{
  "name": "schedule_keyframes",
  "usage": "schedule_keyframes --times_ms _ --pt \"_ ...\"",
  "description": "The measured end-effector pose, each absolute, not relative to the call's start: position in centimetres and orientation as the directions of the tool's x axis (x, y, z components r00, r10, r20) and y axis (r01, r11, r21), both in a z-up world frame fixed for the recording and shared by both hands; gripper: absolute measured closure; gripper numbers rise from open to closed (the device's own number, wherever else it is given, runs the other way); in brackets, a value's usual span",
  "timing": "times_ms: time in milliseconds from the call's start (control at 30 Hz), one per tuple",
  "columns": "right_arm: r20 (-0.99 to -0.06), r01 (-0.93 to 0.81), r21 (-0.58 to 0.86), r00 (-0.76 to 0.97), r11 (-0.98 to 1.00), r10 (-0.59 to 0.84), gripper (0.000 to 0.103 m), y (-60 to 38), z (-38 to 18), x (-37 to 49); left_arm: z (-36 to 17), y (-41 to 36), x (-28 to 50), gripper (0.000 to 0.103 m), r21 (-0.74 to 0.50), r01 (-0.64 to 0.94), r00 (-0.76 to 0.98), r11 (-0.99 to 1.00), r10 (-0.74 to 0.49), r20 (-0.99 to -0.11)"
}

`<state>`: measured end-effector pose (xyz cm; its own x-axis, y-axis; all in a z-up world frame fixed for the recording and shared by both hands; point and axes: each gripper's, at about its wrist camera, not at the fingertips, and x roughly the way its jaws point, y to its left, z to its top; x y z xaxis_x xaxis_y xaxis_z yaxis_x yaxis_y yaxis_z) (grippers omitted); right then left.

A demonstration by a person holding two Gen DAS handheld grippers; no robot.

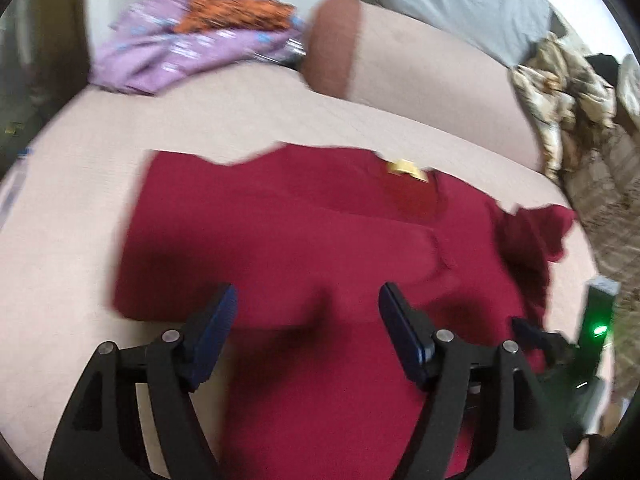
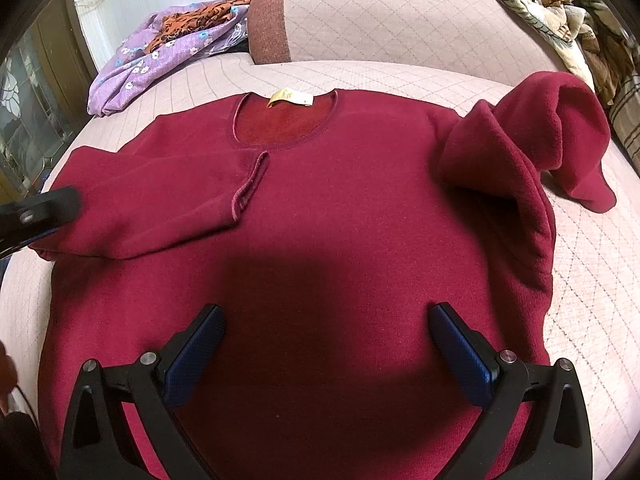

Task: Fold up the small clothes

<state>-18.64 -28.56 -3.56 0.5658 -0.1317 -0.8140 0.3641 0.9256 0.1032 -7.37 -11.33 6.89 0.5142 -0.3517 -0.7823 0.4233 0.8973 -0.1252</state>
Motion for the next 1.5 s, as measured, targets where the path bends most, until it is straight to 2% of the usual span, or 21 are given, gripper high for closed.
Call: schedule_keyframes --times_ms 133,233,367,500,600,667,733,800,833,867,900,933,967,1200,1267,1300,1500 --pt "-0.78 0.35 0.192 0.622 0.917 -0.074 0.0 -29.4 -2.9 -19.4 6.2 -7.5 -6.4 0.03 -0.06 0.294 0.636 0.954 -0.242 -0.733" --pt "-0.727 0.307 0.301 0.686 0.903 0.009 0.004 -30.1 -2.4 -19.8 4.5 -6.4 -4.8 0.03 -0.035 0.248 0.632 0.968 -0.189 -0.752" --pt "-0.721 0.278 0.315 0.692 0.908 0.038 0.025 -30.3 -1.0 -18.1 3.4 -5.9 -2.4 0.03 -0.09 0.21 0.591 0.973 -0.2 -0.782" --pt "-0.708 0.269 0.318 0.705 0.909 0.039 0.026 -30.2 0.3 -15.9 2.6 -5.3 -1.5 0.028 -0.122 0.189 0.555 0.974 -0.208 -0.806" --pt "-0.744 0.255 0.33 0.663 0.909 0.084 0.027 -29.6 -0.7 -12.2 2.1 -5.1 -1.2 0.025 -0.137 0.171 0.542 0.976 -0.21 -0.814" --pt "-0.78 0.252 0.277 0.623 0.927 0.064 0.04 -28.9 -1.9 -10.6 2.0 -4.9 -1.2 0.025 -0.148 0.164 0.538 0.975 -0.215 -0.815" --pt "-0.784 0.254 0.231 0.62 0.939 0.025 0.044 -28.4 -2.0 -10.2 2.1 -4.8 -1.1 0.025 -0.147 0.158 0.542 0.976 -0.211 -0.814" --pt "-0.779 0.22 0.172 0.627 0.96 -0.004 0.056 -27.5 -1.9 -9.8 2.2 -4.7 -1.0 0.026 -0.142 0.15 0.55 0.978 -0.202 -0.81" --pt "-0.78 0.197 0.155 0.626 0.968 -0.003 0.071 -27.1 -1.8 -9.7 2.3 -4.4 -0.9 0.026 -0.143 0.14 0.556 0.98 -0.198 -0.807" --pt "-0.78 0.19 0.123 0.625 0.974 -0.023 0.08 -26.7 -1.7 -9.7 2.4 -4.2 -0.9 0.026 -0.146 0.129 0.562 0.981 -0.193 -0.804" --pt "-0.78 0.19 0.123 0.625 0.974 -0.023 0.085 -26.7 -1.7 -9.7 2.5 -3.9 -0.8 0.026 -0.149 0.114 0.57 0.982 -0.188 -0.8" --pt "-0.775 0.169 0.059 0.629 0.984 -0.062 0.095 -26.0 -1.3 -9.7 2.7 -3.6 -0.8 0.026 -0.155 0.099 0.577 0.983 -0.184 -0.795" --pt "-0.775 0.169 0.059 0.629 0.984 -0.062 0.098 -26.0 -1.3 -9.7 2.8 -3.2 -0.7 0.026 -0.162 0.086 0.583 0.983 -0.182 -0.792" --pt "-0.728 0.16 0.057 0.682 0.985 -0.069 0.099 -27.1 2.8 -11.6 4.0 -0.6 -0.4 0.026 -0.219 -0.008 0.63 0.976 -0.165 -0.759" --pt "-0.706 0.189 0.005 0.696 0.982 -0.13 0.099 -27.6 4.0 -12.2 4.0 -0.4 -0.3 0.026 -0.225 -0.016 0.632 0.974 -0.165 -0.758" --pt "-0.679 0.24 -0.056 0.703 0.969 -0.213 0.099 -28.5 5.2 -12.8 3.9 -0.4 -0.3 0.026 -0.225 -0.015 0.63 0.974 -0.165 -0.759" --pt "-0.667 0.36 -0.072 0.676 0.93 -0.313 0.099 -32.4 6.5 -14.2 4.0 -1.4 -0.8 0.026 -0.213 0.025 0.627 0.977 -0.181 -0.757"
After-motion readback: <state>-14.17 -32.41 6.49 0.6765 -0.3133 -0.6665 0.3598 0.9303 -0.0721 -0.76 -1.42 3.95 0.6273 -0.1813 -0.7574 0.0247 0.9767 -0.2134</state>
